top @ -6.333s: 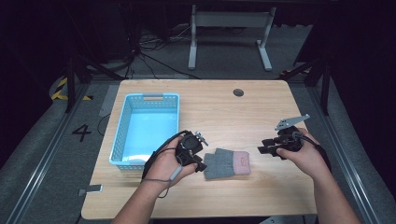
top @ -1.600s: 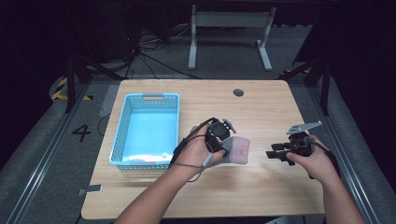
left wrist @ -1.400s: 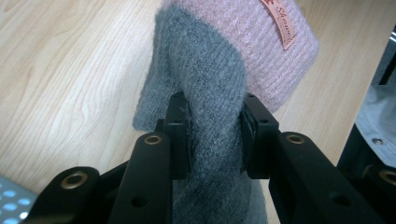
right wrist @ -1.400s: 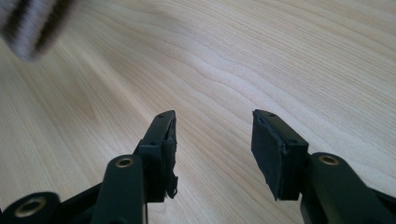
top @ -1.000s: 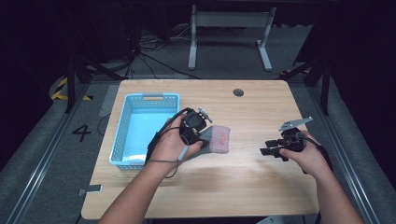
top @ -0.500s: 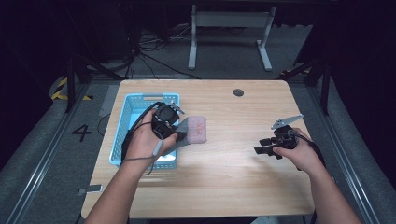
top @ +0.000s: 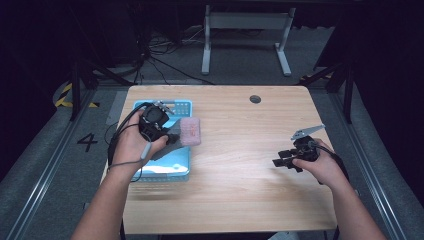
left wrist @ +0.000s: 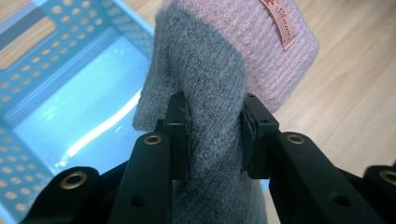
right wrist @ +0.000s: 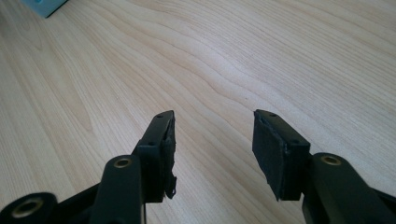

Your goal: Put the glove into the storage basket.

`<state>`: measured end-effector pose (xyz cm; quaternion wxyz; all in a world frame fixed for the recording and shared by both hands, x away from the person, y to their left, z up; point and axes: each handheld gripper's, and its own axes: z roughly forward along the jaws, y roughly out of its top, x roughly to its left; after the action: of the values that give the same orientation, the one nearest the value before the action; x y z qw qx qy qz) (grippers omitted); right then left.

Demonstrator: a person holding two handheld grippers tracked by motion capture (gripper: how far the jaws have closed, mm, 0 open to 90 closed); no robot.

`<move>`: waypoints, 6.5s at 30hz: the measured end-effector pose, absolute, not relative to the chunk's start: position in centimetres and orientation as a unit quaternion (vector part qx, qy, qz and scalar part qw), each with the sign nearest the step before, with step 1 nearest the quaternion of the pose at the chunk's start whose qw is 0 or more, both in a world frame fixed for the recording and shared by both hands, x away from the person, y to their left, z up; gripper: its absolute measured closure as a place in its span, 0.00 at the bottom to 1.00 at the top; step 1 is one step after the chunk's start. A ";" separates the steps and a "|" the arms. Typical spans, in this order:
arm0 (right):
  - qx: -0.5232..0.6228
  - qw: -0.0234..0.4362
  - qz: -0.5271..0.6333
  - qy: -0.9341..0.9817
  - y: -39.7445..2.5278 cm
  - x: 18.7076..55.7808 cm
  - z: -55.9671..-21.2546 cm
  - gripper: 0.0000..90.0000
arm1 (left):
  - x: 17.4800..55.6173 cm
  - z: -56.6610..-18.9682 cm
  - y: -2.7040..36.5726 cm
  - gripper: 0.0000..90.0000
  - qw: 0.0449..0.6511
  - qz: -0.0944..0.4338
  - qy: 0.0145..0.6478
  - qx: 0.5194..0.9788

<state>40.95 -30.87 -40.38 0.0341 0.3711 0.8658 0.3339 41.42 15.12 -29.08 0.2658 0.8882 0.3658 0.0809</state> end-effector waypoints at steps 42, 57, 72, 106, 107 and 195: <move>0.376 0.033 0.325 0.867 -31.0 40.5 -41.1 0.55 | 47.5 -37.2 19.6 0.75 0.203 0.034 0.361 0.910; 0.376 0.033 0.328 0.866 -31.0 40.4 -41.1 0.55 | 48.2 -38.9 19.8 0.75 0.191 0.019 0.375 0.907; 0.377 0.031 0.328 0.866 -31.1 40.4 -41.1 0.54 | 49.0 -40.4 19.8 0.73 0.173 0.013 0.386 0.906; 0.371 0.035 0.331 0.867 -31.0 40.2 -41.1 0.53 | 49.2 -40.5 16.5 1.00 0.175 0.055 0.365 0.913; 0.371 0.035 0.330 0.867 -31.0 40.2 -41.1 0.53 | 49.2 -40.5 16.5 1.00 0.178 0.058 0.367 0.911; 0.365 0.037 0.335 0.868 -30.7 40.1 -40.9 0.52 | 41.2 -36.5 19.0 0.94 0.246 0.064 0.389 0.885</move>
<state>40.08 -30.72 -40.86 0.0365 0.3651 0.8680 0.3345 41.22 19.01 -36.49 0.2464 0.8852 0.3893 0.0637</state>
